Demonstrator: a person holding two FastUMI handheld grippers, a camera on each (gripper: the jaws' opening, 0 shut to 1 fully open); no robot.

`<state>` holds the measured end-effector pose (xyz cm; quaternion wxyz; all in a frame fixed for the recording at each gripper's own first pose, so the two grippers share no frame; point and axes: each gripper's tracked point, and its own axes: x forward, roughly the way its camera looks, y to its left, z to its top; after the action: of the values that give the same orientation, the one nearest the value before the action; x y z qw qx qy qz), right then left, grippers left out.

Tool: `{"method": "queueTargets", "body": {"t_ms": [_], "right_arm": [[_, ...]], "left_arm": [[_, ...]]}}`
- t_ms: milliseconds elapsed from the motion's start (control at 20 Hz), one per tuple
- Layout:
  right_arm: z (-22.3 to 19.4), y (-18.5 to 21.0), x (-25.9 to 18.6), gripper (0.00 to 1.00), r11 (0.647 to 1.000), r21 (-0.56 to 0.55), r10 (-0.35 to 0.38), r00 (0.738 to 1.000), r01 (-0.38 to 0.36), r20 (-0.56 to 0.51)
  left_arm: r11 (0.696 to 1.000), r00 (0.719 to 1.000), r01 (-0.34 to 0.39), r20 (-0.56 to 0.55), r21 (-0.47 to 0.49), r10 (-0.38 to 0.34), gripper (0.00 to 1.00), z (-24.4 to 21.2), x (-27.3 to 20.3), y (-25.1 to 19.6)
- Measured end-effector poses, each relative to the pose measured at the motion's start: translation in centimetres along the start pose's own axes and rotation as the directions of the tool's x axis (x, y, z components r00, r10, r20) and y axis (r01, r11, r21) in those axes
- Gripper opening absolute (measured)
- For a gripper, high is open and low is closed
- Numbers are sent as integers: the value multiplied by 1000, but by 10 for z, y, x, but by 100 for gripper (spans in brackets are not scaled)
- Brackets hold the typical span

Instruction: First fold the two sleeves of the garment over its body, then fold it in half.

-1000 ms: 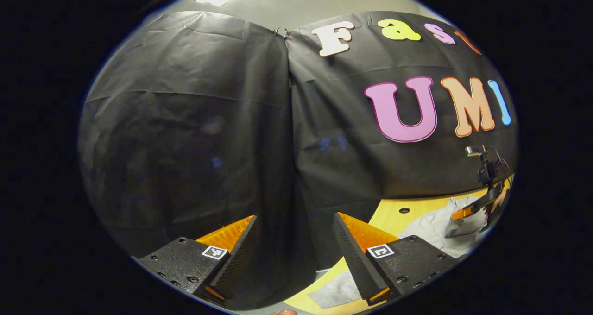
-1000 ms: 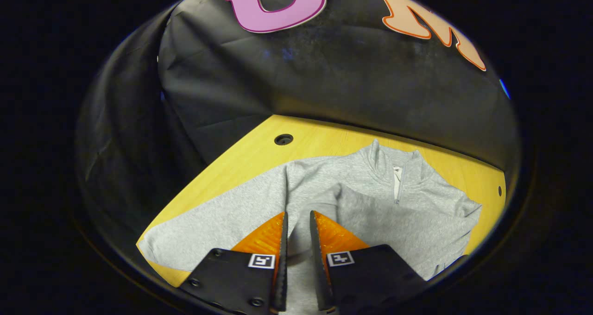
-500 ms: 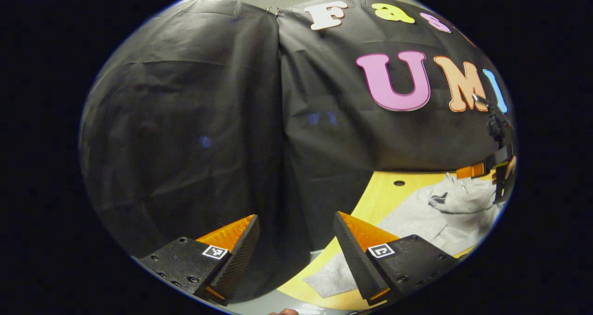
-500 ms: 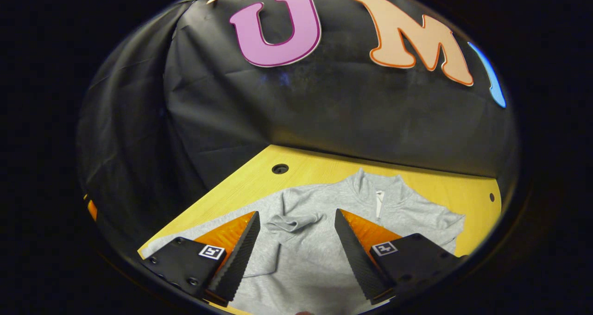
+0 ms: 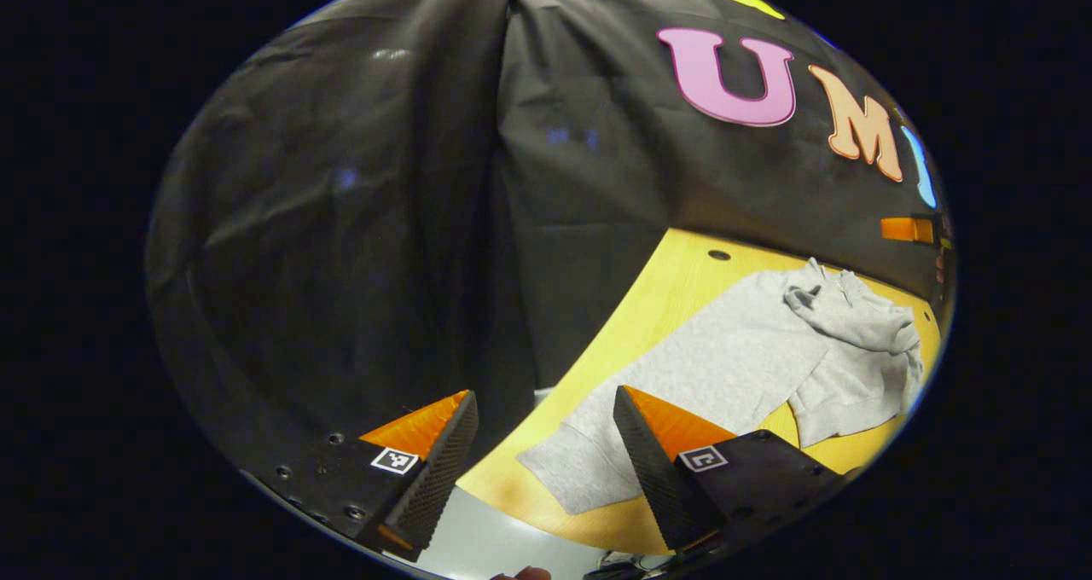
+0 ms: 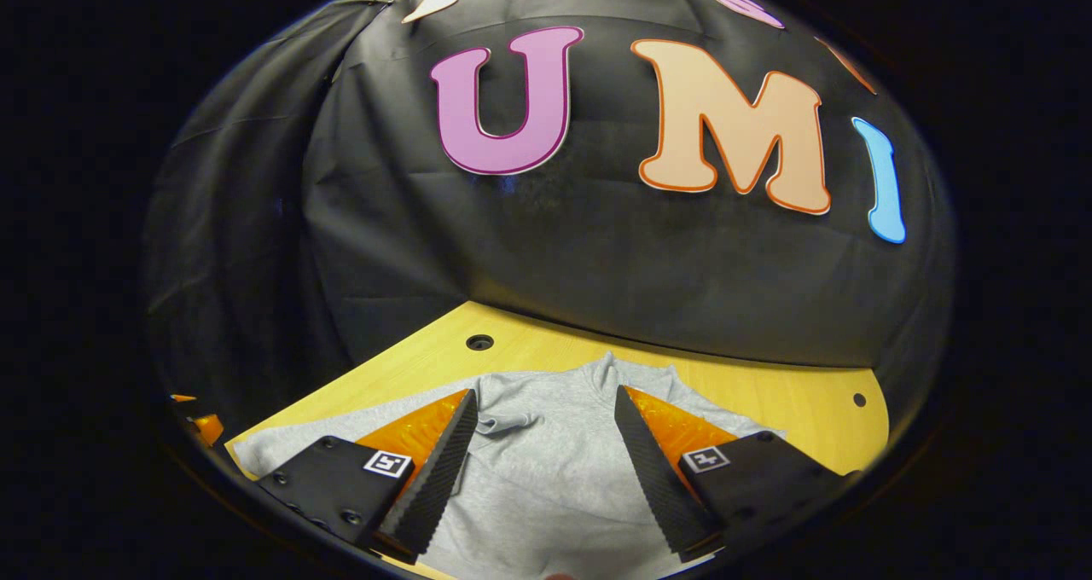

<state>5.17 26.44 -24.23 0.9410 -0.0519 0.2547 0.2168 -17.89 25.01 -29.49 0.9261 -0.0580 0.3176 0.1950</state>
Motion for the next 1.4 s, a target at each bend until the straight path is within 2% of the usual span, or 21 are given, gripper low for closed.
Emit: {"method": "queueTargets", "body": {"t_ms": [350, 650, 800, 1050, 1150, 1400], "right_arm": [[4, -43, -25, 100, 997, 25, -71, 997, 71, 12], [9, -73, -46, 100, 992, 47, -119, 992, 117, 31], [8, -87, -54, 100, 990, 37, -141, 989, 139, 39], [5, -104, -72, 100, 986, 54, -160, 986, 157, 51], [4, -114, -79, 100, 984, 62, -169, 984, 166, 56], [4, -141, -97, 100, 978, 80, -197, 978, 192, 66]], "left_arm": [[1000, 986, 12, -166, -10, -14, 95, -64, 23, -10], [998, 985, 26, -172, -51, -35, 96, -70, 27, -19], [998, 980, 46, -191, -45, -54, 79, -72, 30, -29], [996, 978, 51, -197, -67, -64, 11, -69, 31, -42], [997, 974, 50, -218, -65, -63, 2, -66, 32, -45], [995, 986, 70, -149, -70, -80, 0, -22, 30, -58]]}}
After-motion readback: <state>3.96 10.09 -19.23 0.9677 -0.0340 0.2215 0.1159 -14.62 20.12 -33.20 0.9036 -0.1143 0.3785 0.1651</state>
